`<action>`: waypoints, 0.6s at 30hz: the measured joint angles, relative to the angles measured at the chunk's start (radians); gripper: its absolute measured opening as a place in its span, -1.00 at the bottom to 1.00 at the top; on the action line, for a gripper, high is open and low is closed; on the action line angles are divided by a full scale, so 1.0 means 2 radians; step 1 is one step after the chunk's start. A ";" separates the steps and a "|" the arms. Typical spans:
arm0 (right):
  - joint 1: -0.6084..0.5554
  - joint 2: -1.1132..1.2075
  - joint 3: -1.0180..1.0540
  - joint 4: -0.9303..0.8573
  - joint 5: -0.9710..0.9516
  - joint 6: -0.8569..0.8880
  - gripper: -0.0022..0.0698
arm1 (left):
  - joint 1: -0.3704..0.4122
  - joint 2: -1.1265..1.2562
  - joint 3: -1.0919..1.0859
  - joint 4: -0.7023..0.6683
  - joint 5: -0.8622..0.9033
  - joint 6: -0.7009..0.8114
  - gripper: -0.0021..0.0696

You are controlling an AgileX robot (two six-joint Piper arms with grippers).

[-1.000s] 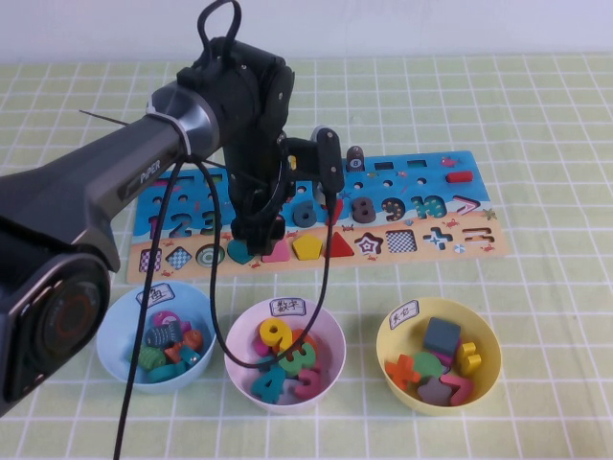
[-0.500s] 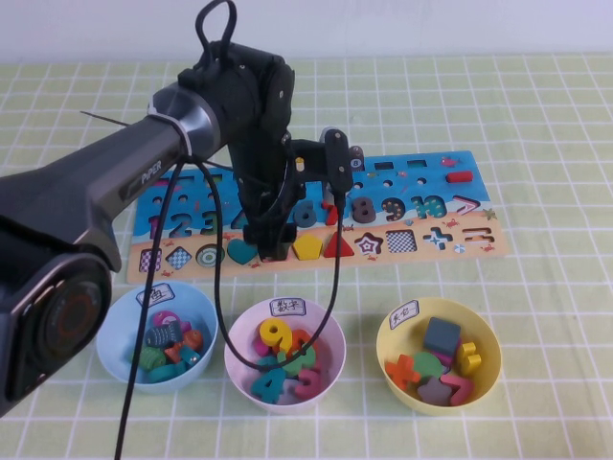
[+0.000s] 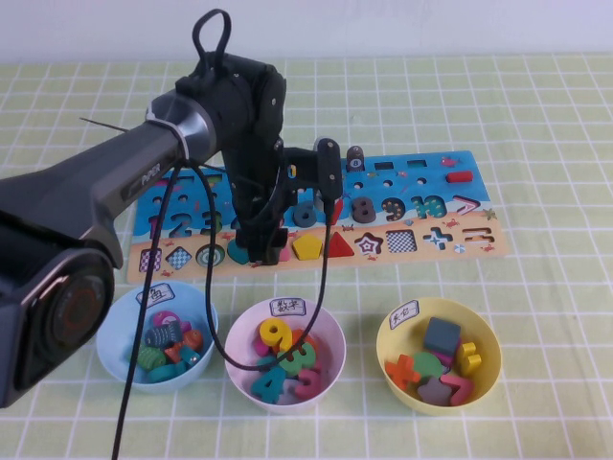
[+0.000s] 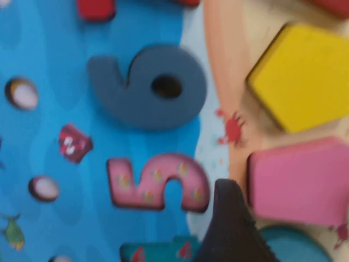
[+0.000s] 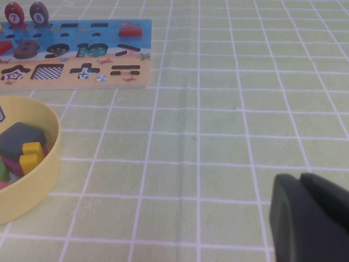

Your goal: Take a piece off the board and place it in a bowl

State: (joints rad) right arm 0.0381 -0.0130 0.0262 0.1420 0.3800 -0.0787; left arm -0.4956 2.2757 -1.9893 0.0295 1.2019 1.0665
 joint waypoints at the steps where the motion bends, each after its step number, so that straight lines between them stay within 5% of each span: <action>1: 0.000 0.000 0.000 0.000 0.000 0.000 -0.99 | 0.002 0.000 0.000 0.000 0.000 0.000 0.18; 18: 0.000 0.000 0.000 0.000 0.000 0.000 -0.99 | 0.009 0.003 0.000 -0.049 -0.011 0.004 0.18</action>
State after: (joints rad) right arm 0.0381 -0.0130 0.0262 0.1420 0.3800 -0.0787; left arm -0.4784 2.2819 -1.9893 -0.0678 1.1789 1.0739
